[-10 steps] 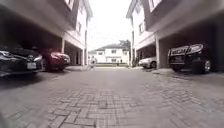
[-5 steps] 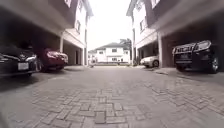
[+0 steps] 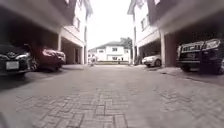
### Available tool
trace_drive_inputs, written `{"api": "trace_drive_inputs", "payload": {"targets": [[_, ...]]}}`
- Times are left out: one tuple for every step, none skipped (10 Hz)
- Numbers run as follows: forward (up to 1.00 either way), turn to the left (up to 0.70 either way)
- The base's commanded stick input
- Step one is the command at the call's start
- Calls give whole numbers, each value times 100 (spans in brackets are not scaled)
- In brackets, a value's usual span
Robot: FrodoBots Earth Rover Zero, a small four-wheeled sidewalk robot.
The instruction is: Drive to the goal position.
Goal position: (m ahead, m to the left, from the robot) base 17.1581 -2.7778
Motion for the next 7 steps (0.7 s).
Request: {"api": "trace_drive_inputs", "payload": {"targets": [[70,0],[70,0],[70,0],[70,0],[70,0],[70,0],[70,0]]}}
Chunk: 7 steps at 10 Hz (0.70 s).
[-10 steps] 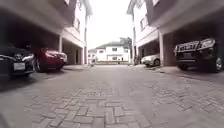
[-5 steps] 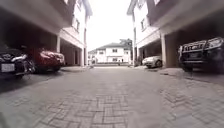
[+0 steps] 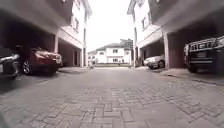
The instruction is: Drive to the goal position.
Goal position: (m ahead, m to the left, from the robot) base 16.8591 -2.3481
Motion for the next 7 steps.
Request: {"api": "trace_drive_inputs", "payload": {"targets": [[70,0],[70,0],[70,0],[70,0],[70,0],[70,0],[70,0]]}}
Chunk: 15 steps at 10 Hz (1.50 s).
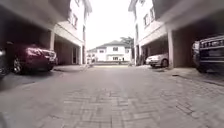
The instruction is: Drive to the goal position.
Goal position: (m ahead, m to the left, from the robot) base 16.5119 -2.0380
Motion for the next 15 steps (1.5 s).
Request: {"api": "trace_drive_inputs", "payload": {"targets": [[70,0],[70,0],[70,0],[70,0],[70,0],[70,0],[70,0],[70,0],[70,0],[70,0],[70,0],[70,0],[70,0],[70,0],[70,0]]}}
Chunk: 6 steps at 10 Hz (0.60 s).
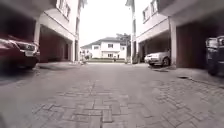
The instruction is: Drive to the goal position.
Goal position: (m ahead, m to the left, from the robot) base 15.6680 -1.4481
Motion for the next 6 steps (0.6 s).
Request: {"api": "trace_drive_inputs", "payload": {"targets": [[70,0],[70,0],[70,0],[70,0],[70,0],[70,0]]}}
